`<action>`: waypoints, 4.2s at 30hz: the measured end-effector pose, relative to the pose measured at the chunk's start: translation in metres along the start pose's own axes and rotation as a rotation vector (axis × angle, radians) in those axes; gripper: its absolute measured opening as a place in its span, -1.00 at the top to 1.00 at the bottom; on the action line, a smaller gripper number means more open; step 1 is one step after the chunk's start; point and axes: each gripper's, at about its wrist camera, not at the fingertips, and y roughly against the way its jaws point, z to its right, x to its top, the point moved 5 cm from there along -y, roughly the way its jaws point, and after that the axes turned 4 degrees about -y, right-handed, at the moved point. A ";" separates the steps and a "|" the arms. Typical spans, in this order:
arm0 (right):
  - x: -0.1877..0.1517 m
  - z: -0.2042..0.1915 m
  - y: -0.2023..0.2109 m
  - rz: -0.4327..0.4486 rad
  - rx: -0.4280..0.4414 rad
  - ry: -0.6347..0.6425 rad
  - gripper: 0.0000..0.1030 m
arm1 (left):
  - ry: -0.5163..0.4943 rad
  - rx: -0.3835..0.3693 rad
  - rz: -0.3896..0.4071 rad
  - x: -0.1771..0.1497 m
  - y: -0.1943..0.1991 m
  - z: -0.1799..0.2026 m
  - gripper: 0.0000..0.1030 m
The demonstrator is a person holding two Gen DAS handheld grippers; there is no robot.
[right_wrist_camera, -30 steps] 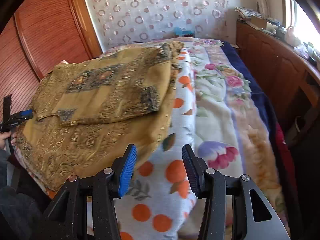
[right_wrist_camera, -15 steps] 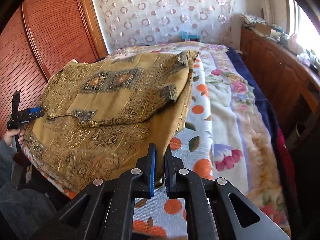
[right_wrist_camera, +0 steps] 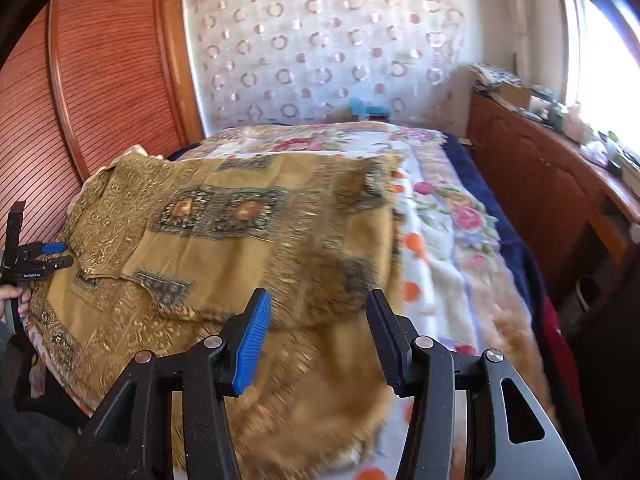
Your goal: Fold small clothes
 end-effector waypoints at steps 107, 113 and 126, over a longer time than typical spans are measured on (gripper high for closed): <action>-0.003 0.000 0.047 -0.086 0.010 0.114 0.95 | 0.146 -0.095 0.082 -0.048 0.091 -0.014 0.90; -0.024 -0.003 0.045 -0.113 -0.013 0.125 0.95 | 0.118 -0.056 0.051 -0.061 0.082 -0.007 0.89; -0.022 -0.002 0.046 -0.075 0.000 0.064 0.94 | 0.040 0.045 0.057 -0.063 0.082 0.008 0.53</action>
